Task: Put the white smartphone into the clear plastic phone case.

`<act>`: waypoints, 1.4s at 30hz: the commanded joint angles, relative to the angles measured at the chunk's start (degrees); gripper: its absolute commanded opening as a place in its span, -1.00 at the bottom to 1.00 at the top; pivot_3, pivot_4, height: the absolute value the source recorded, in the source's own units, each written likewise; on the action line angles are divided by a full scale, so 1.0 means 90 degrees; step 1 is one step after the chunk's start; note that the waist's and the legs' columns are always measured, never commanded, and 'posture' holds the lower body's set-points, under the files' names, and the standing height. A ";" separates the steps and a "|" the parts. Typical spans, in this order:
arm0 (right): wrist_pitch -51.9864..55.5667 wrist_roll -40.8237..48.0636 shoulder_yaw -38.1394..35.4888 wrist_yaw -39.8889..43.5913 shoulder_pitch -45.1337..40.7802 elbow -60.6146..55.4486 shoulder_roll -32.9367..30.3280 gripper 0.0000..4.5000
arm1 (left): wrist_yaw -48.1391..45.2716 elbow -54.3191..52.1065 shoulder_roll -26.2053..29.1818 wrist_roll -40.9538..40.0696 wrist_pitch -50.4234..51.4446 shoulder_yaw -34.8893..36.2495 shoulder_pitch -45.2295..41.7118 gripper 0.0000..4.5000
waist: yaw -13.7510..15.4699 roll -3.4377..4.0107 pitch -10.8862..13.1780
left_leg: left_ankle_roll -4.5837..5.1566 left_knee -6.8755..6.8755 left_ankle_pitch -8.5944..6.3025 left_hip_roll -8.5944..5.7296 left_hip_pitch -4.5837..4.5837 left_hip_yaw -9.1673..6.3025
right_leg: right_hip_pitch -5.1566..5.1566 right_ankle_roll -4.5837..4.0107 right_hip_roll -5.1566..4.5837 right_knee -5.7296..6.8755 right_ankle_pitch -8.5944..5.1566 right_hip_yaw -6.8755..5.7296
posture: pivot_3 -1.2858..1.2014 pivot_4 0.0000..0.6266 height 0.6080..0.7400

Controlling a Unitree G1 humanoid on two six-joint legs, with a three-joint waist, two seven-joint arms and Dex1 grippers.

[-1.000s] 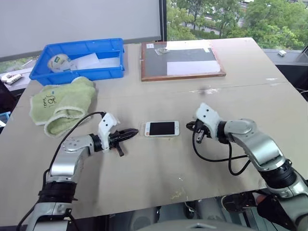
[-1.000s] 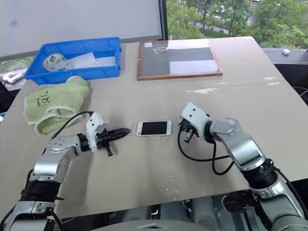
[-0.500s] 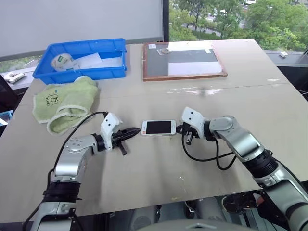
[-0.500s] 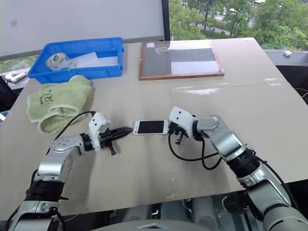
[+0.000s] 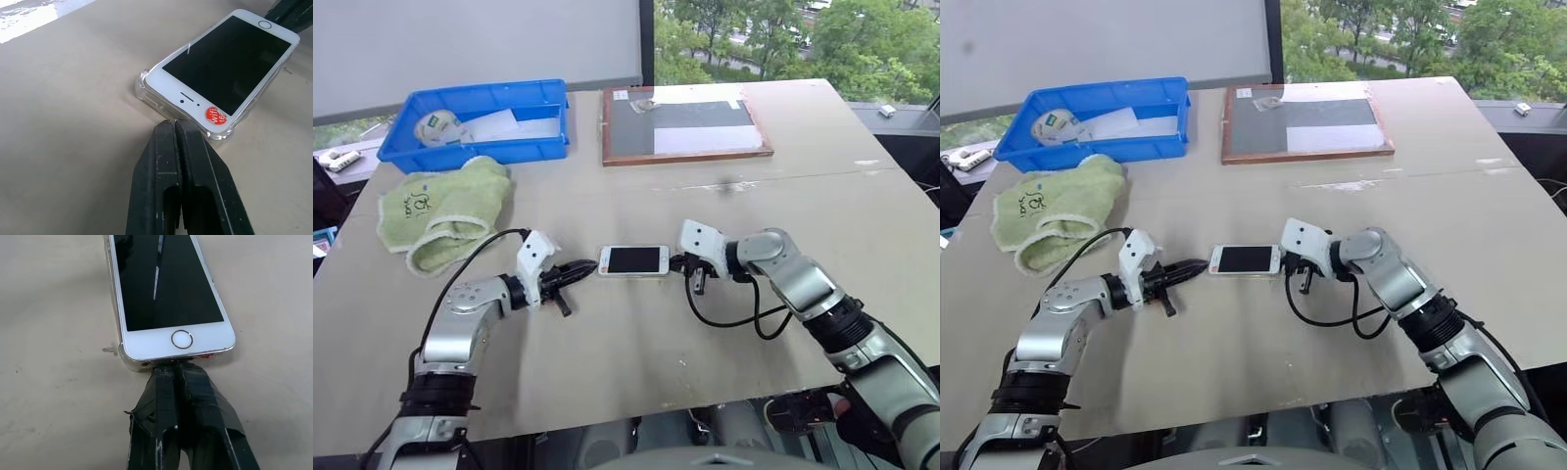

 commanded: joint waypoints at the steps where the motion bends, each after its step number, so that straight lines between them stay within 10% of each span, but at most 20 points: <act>1: 0.0039 0.0028 -0.0192 0.0037 0.0063 -0.0451 -0.0137 -1.00 | -0.0050 -0.0271 -0.0046 -0.0173 0.0016 -0.0018 0.0052 -0.97 | 0.0013 0.0000 0.0000 | 0.0000 0.0000 0.0000 0.0000 -0.0001 0.0000 | 0.0000 0.0000 -0.0002 0.0000 0.0000 0.0000 | 0.03 -0.52 1.00; 42: 0.0682 0.0131 -0.0502 -0.0517 0.0054 -0.0665 0.0207 -1.00 | -0.0061 -0.0012 0.0318 -0.0251 0.0118 0.0049 -0.0124 -0.97 | -0.0024 -0.0007 0.0005 | 0.0000 -0.0001 0.0000 0.0000 -0.0004 0.0000 | -0.0003 0.0002 0.0007 -0.0002 0.0002 0.0000 | 0.03 -0.52 1.00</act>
